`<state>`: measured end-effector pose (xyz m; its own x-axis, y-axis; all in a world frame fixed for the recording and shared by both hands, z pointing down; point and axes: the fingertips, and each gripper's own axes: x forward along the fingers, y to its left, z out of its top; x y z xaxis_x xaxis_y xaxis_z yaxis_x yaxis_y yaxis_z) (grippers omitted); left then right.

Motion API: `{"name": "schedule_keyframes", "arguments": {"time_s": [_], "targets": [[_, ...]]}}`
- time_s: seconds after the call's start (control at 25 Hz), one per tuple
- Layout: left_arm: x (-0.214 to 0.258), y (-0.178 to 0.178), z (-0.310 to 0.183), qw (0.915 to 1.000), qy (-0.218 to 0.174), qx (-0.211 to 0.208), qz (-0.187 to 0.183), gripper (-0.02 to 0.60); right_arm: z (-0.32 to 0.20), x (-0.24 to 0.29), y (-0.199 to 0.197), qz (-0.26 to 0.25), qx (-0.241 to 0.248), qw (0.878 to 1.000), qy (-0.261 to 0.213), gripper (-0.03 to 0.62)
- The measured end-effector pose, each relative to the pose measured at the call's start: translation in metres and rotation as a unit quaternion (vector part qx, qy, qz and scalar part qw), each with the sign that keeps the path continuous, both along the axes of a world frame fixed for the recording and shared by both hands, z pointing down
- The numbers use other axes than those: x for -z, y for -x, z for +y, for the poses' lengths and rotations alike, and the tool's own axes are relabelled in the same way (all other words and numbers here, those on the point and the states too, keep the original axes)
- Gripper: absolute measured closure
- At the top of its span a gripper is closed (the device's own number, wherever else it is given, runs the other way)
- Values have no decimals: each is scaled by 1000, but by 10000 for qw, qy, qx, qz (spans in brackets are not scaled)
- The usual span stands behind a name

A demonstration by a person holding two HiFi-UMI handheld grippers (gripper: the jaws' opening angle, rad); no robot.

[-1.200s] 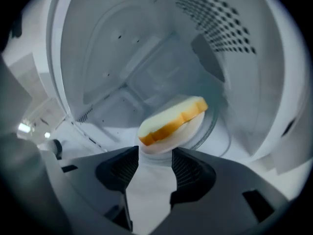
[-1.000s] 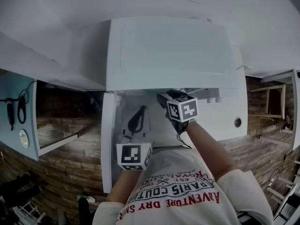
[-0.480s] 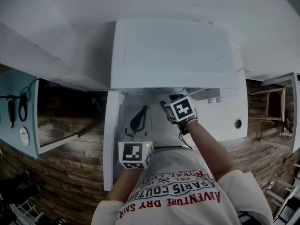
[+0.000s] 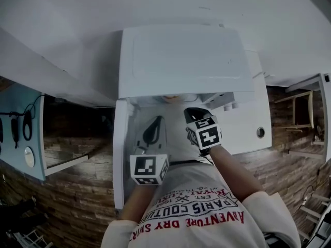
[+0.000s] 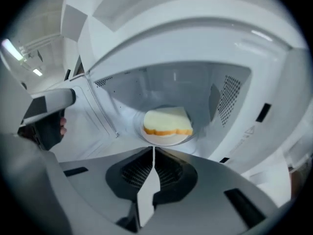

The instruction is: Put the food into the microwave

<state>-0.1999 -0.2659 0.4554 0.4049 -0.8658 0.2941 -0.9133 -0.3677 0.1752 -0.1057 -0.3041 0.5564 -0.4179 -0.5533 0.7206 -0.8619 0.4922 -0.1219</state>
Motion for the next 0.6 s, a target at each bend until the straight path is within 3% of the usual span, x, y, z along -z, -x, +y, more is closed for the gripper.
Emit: {"name": "schedule_keyframes", "arguments": {"time_s": [0.24,0.6], "targets": [[17,-12,5,9997,-197,-100,-43,575,17,68,-2,-443,-12,9939,-1011,582],[63,-19,9,9969,-757,-165,-105,575,35,165,-13,-1167,-32,9587,-2592,583]]}}
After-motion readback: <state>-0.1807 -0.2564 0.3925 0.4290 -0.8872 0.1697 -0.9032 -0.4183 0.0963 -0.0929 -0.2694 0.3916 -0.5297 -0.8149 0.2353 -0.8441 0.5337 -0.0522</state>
